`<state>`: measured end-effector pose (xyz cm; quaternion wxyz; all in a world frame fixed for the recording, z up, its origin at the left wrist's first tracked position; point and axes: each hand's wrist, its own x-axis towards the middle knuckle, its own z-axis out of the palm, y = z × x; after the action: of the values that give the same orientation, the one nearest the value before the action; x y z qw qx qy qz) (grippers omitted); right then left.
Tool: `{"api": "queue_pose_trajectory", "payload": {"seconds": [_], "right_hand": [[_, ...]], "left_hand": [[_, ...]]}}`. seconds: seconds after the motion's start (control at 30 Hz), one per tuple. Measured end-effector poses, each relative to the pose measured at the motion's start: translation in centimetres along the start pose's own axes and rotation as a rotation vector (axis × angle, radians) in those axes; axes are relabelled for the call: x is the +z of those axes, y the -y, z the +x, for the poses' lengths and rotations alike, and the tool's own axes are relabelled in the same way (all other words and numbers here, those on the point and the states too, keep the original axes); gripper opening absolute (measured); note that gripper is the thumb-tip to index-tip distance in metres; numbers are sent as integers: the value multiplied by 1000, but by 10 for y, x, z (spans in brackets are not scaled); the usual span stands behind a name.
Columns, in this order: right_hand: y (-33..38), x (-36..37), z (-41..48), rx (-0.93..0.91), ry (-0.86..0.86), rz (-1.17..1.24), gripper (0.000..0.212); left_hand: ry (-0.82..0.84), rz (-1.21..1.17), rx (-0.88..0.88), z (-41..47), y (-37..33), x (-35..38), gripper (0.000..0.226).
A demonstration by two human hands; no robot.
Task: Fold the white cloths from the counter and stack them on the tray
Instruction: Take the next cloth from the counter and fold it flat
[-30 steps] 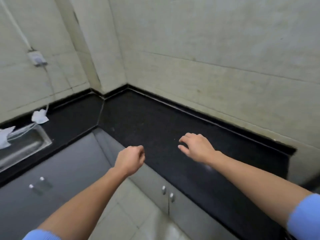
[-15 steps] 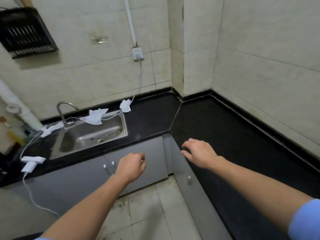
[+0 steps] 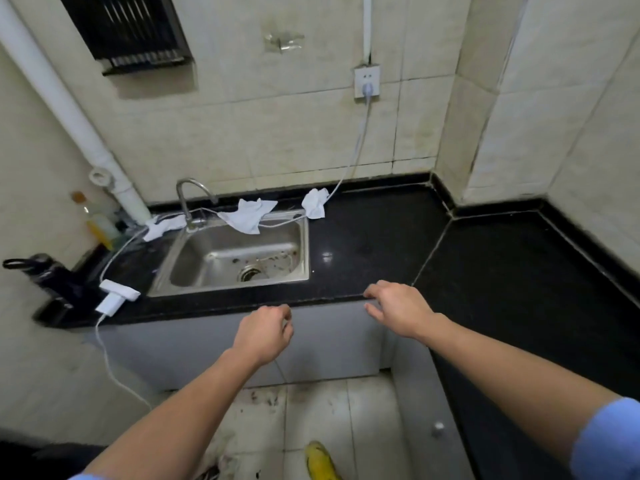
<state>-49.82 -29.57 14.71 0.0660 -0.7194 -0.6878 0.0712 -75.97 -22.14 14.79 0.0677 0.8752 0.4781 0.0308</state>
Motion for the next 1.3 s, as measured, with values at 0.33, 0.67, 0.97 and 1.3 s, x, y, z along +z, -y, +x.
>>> {"api": "queue_pose_trajectory", "payload": {"seconds": [0.33,0.67,0.97,1.3], "right_hand": [[-37,-17,175,86,9,-24,34],[-46,18,309,93,151,-3,31],[-74,68,486,91,264,86,35],[-89,124,601,208,377,77,58]], "left_hand": [[-12,-67,17,173,58,-11,21],[16,-163,-31,268,109,5,21],[101,-147,-209,347,164,26,18],[205,-189,-311,403,182,53,20]]}}
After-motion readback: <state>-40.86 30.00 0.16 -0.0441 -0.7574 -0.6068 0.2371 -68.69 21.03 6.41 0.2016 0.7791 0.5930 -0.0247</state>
